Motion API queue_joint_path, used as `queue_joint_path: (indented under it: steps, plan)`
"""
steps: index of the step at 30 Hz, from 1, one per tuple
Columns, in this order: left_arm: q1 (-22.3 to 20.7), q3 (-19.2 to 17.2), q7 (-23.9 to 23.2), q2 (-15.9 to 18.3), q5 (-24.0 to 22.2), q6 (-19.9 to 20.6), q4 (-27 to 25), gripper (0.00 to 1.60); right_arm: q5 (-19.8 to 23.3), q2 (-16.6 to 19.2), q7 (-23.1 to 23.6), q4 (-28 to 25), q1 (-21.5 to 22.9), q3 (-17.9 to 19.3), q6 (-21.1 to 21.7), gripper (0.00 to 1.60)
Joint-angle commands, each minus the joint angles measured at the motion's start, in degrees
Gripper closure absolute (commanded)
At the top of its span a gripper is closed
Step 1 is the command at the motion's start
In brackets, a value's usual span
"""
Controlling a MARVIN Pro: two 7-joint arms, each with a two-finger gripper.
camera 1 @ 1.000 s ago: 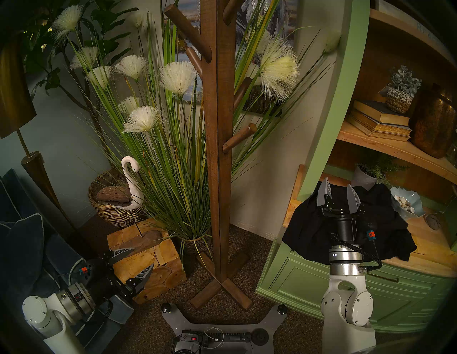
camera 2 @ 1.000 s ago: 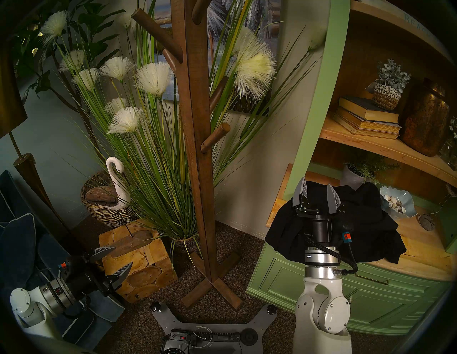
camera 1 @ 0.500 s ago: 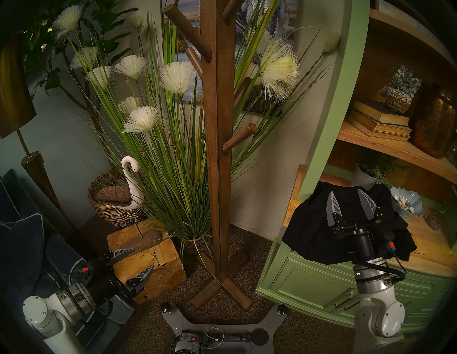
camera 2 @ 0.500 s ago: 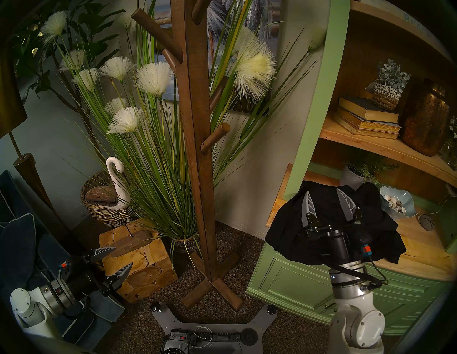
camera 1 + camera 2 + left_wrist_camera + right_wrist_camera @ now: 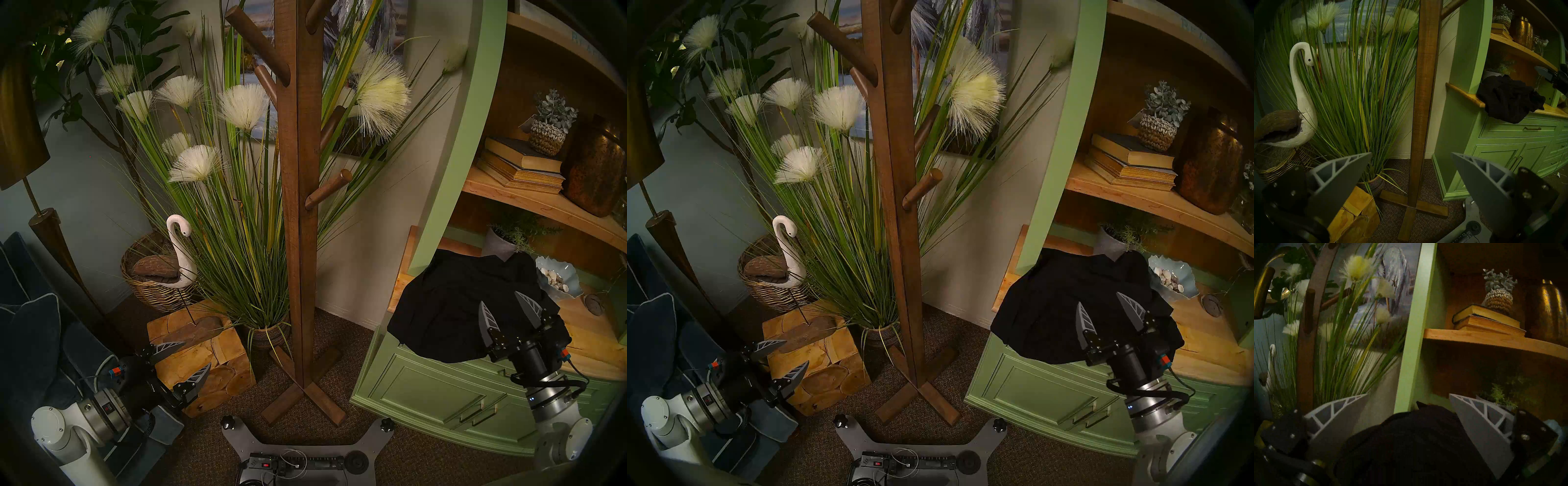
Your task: Pick up jacket and place on coat hanger
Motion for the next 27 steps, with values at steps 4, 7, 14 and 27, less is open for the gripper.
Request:
queue_joint_path:
  steps: [4,7,14,27]
  plan:
    - [-0.1,0.0,0.0,0.0,-0.9,0.0,-1.1,0.00,4.0,8.1,9.1,4.1,3.4,6.5,4.7,0.00]
    - [-0.2,0.0,0.0,0.0,-0.8,0.0,-1.1,0.00,3.8,10.4,9.9,4.9,5.4,6.9,5.5,0.00]
    - [-0.2,0.0,0.0,0.0,-0.8,0.0,-1.1,0.00,2.6,13.9,10.3,7.6,10.0,6.3,9.7,0.00]
    - [-0.1,0.0,0.0,0.0,-0.8,0.0,-1.1,0.00,-3.7,21.2,7.5,16.4,17.2,-1.4,13.1,0.00]
